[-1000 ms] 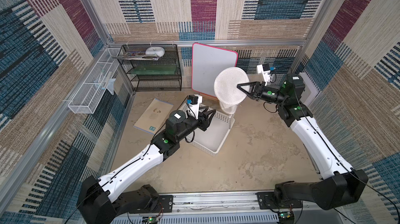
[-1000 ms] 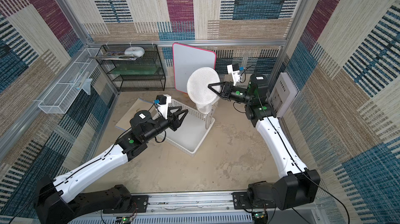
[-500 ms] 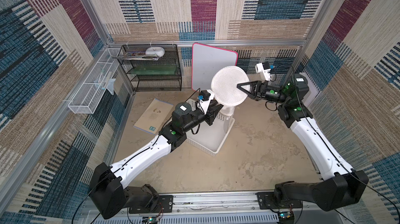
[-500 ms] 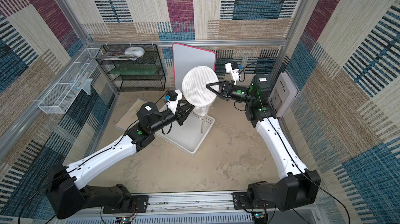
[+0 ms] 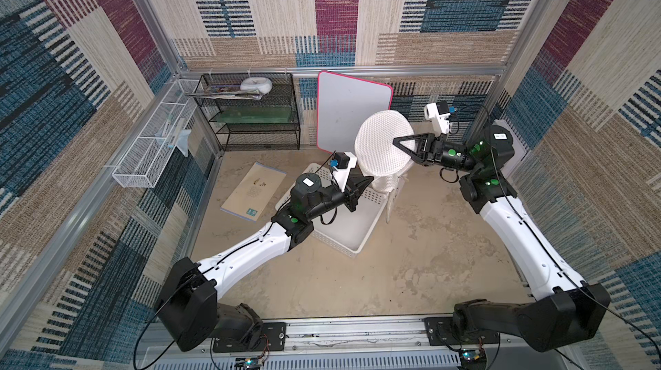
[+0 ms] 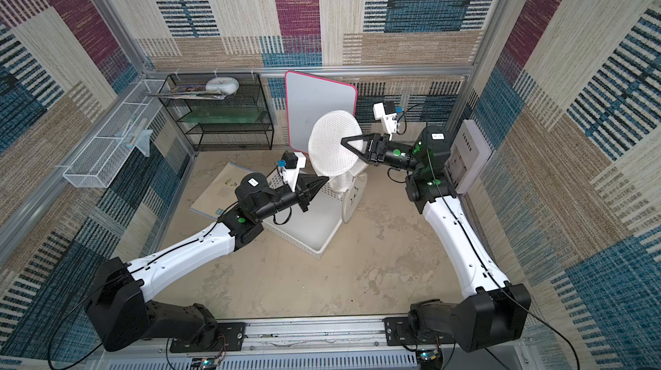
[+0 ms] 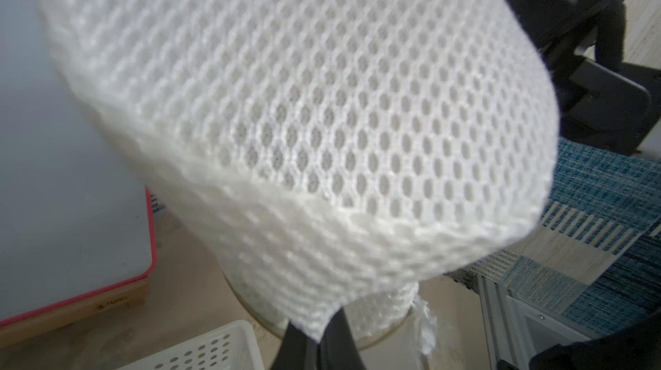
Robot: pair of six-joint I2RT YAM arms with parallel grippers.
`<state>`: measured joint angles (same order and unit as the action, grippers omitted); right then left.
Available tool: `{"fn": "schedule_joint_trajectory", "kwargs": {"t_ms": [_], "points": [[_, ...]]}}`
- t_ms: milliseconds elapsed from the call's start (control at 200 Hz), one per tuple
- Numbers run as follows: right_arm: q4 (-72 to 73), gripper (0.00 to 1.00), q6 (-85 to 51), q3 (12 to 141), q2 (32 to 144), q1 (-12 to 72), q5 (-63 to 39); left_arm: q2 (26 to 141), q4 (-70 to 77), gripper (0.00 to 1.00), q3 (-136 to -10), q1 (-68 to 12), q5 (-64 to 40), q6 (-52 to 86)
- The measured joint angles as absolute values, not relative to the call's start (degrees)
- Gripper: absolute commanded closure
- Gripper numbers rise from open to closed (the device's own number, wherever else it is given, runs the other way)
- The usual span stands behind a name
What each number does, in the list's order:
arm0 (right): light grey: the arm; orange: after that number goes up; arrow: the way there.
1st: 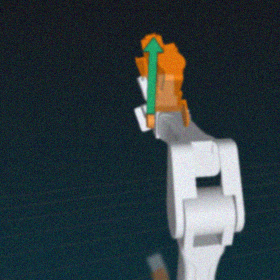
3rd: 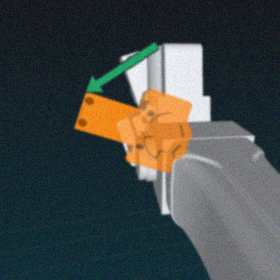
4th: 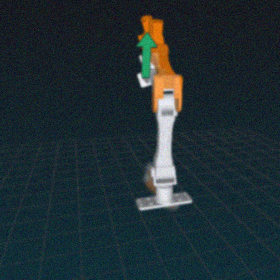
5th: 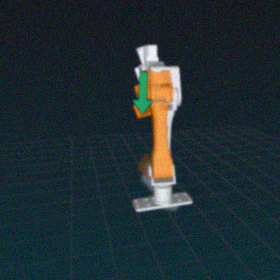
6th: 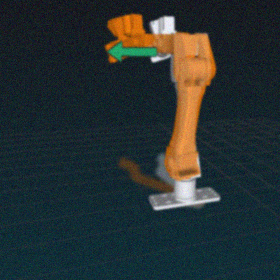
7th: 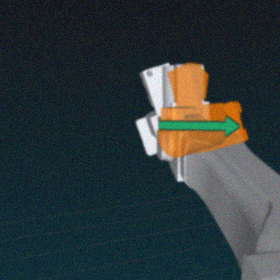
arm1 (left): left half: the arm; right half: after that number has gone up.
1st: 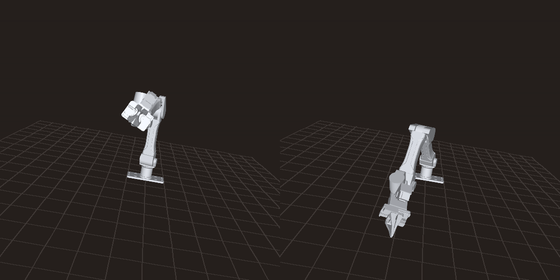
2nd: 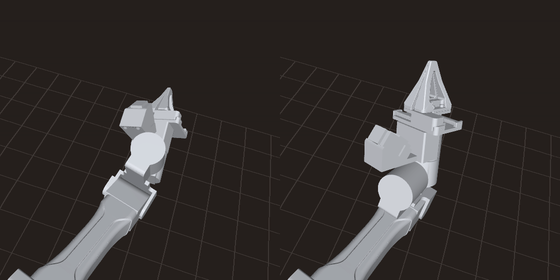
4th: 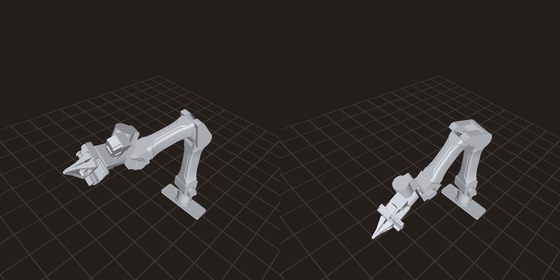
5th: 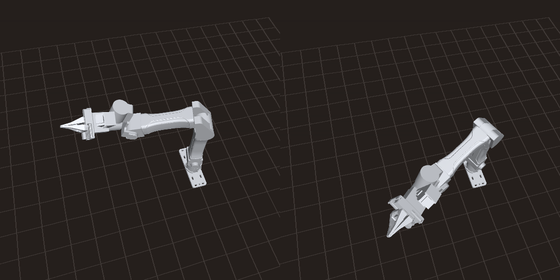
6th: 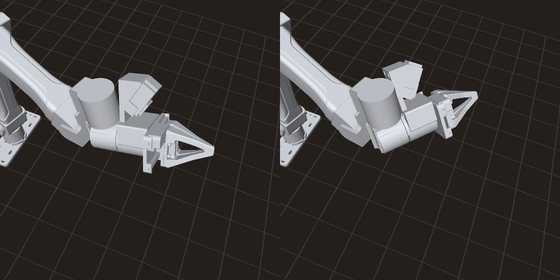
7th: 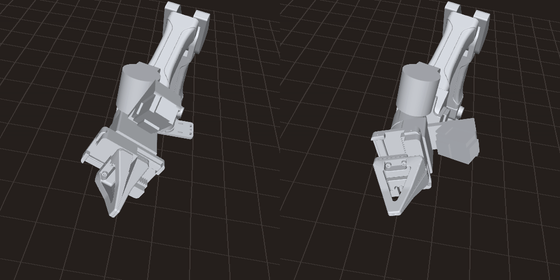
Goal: Turn the laundry bag inside out
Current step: Turn over the laundry bag.
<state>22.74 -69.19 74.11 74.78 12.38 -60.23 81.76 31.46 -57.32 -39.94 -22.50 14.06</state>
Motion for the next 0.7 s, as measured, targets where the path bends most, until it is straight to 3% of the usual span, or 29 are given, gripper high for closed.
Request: {"fn": "schedule_joint_trajectory", "kwargs": {"t_ms": [235, 531, 701], "points": [[24.3, 1.00, -71.0, 73.3, 74.4, 11.1, -59.8, 89.8, 38.3, 1.00, -61.5, -42.1, -23.6, 22.5], [30.9, 1.00, -74.5, 69.5, 73.3, 10.5, -58.8, 90.8, 38.9, 1.00, -63.6, -42.5, -22.3, 27.7], [34.9, 1.00, -76.1, 67.6, 74.3, 10.5, -58.3, 94.6, 42.9, 1.00, -67.7, -44.8, -29.5, 34.2]]}}
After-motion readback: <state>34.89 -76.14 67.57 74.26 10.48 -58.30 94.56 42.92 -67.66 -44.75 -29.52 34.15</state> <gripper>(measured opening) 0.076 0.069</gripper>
